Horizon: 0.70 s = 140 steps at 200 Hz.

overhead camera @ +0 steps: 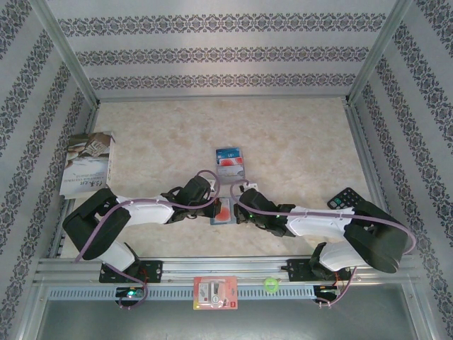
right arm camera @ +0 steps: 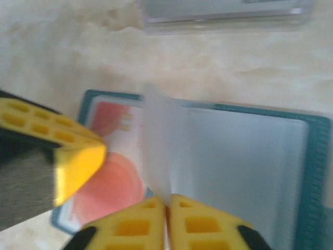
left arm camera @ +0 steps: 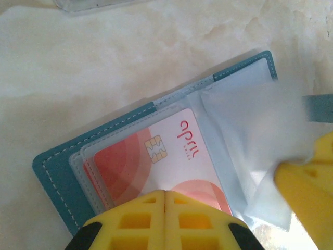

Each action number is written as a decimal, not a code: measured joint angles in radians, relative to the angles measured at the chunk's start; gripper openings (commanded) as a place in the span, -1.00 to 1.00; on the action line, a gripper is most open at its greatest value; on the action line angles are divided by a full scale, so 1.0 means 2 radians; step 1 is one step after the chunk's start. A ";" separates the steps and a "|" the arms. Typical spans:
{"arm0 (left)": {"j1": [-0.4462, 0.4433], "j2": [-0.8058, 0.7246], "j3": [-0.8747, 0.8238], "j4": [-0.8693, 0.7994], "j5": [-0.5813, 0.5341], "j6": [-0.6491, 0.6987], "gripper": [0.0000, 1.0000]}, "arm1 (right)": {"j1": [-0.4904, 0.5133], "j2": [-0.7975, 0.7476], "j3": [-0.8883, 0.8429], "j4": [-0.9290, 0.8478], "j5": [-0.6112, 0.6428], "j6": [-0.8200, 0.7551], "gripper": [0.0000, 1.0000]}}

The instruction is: Take the credit cards out of the card holder

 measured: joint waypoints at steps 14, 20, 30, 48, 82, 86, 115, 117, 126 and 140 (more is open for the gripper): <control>0.000 0.000 0.001 -0.002 0.001 0.002 -1.00 | -0.002 -0.017 -0.002 -0.026 0.014 0.008 -0.44; 0.000 0.000 0.002 -0.003 0.002 0.004 -1.00 | -0.003 -0.028 -0.002 -0.038 0.018 0.008 -0.42; 0.000 0.000 0.002 -0.004 0.003 0.006 -1.00 | -0.005 -0.049 -0.002 -0.052 0.021 0.005 -0.41; 0.000 0.000 0.002 -0.004 0.006 0.009 -1.00 | -0.009 -0.084 0.005 -0.064 0.008 -0.011 -0.46; 0.000 0.000 0.002 -0.004 0.009 0.011 -1.00 | -0.041 -0.059 0.043 -0.038 -0.082 -0.021 -0.56; 0.000 0.000 0.002 -0.004 0.010 0.011 -1.00 | -0.045 -0.050 0.046 -0.031 -0.093 -0.019 -0.57; 0.000 0.000 0.002 -0.005 0.011 0.013 -1.00 | -0.061 0.009 0.047 -0.016 -0.141 -0.005 -0.67; 0.000 0.000 0.002 -0.005 0.012 0.013 -1.00 | -0.062 0.012 0.046 -0.017 -0.142 -0.005 -0.68; 0.000 0.001 0.003 -0.006 0.013 0.014 -1.00 | -0.064 0.018 0.041 -0.017 -0.145 0.000 -0.70; 0.000 0.003 0.005 -0.006 0.015 0.016 -1.00 | -0.068 0.017 0.029 -0.024 -0.144 0.007 -0.70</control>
